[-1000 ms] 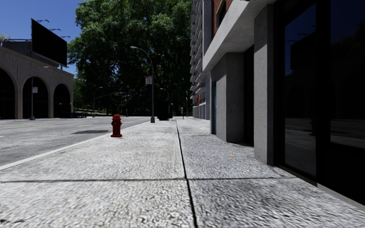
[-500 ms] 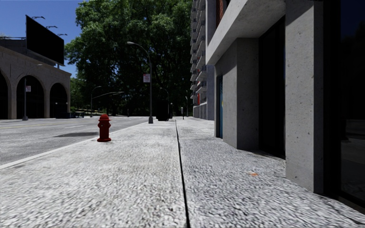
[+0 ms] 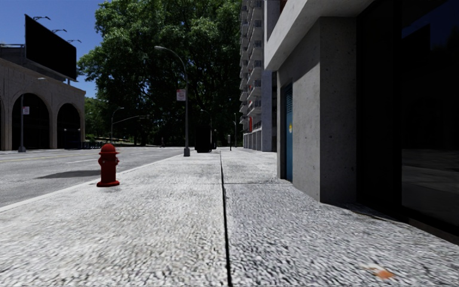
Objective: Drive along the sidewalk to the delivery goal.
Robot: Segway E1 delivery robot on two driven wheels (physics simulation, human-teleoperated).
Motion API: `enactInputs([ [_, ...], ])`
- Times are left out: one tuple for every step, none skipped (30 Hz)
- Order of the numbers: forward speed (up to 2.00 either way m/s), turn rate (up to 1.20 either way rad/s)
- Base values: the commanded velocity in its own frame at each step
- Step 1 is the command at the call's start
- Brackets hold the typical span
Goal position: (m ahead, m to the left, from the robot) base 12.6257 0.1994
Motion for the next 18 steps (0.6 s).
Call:
enactInputs([
  [2.0,0.0],
  [2.0,0.0],
  [2.0,0.0],
  [2.0,0.0],
  [2.0,0.0],
  [2.0,0.0],
  [2.0,0.0],
  [2.0,0.0],
  [2.0,0.0],
  [2.0,0.0],
  [2.0,0.0],
  [2.0,0.0],
  [2.0,0.0],
  [2.0,0.0],
  [2.0,0.0],
  [2.0,0.0],
  [2.0,0.0],
  [2.0,0.0],
])
